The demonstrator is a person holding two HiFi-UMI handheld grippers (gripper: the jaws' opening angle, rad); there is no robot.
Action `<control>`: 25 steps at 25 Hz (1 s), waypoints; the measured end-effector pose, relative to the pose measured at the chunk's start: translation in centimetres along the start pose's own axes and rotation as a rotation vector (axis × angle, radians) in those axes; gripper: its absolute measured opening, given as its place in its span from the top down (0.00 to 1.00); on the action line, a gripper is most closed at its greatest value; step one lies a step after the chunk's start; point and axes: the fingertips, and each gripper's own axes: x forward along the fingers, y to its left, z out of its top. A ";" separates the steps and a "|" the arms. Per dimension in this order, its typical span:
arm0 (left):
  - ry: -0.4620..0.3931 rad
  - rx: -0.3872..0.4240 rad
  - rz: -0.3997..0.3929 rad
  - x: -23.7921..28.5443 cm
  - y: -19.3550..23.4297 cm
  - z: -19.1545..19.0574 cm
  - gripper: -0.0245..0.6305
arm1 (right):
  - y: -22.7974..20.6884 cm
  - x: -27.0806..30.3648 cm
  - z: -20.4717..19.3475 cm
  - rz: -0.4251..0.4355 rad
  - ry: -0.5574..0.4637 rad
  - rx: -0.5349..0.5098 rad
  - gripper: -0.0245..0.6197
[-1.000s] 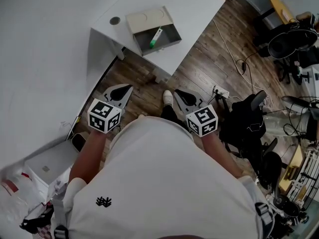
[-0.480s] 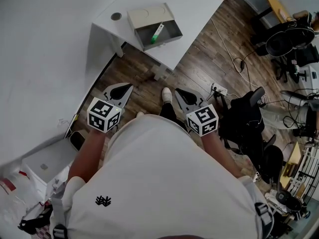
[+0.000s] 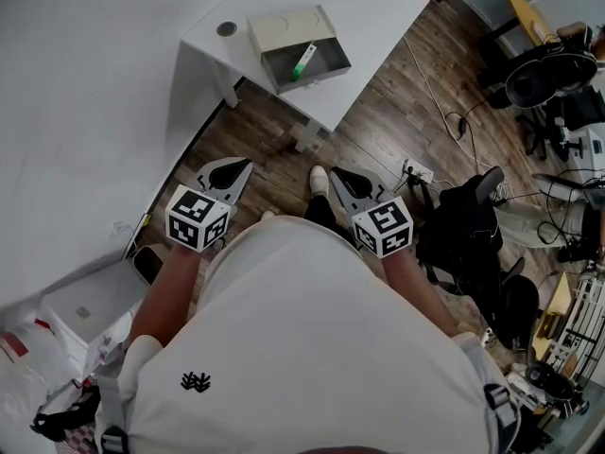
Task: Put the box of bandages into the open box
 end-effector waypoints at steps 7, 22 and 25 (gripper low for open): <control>0.002 0.007 -0.003 0.1 -0.5 -0.2 0.95 | 0.1 -0.4 -0.5 -0.007 0.001 0.000 0.95; 0.050 -0.012 0.005 1.7 -0.4 -1.1 0.95 | -1.3 -1.1 -1.6 -0.023 0.007 0.022 0.95; 0.047 0.003 0.013 3.1 -0.5 -0.1 0.95 | -3.1 -1.0 -1.4 -0.028 -0.003 0.025 0.95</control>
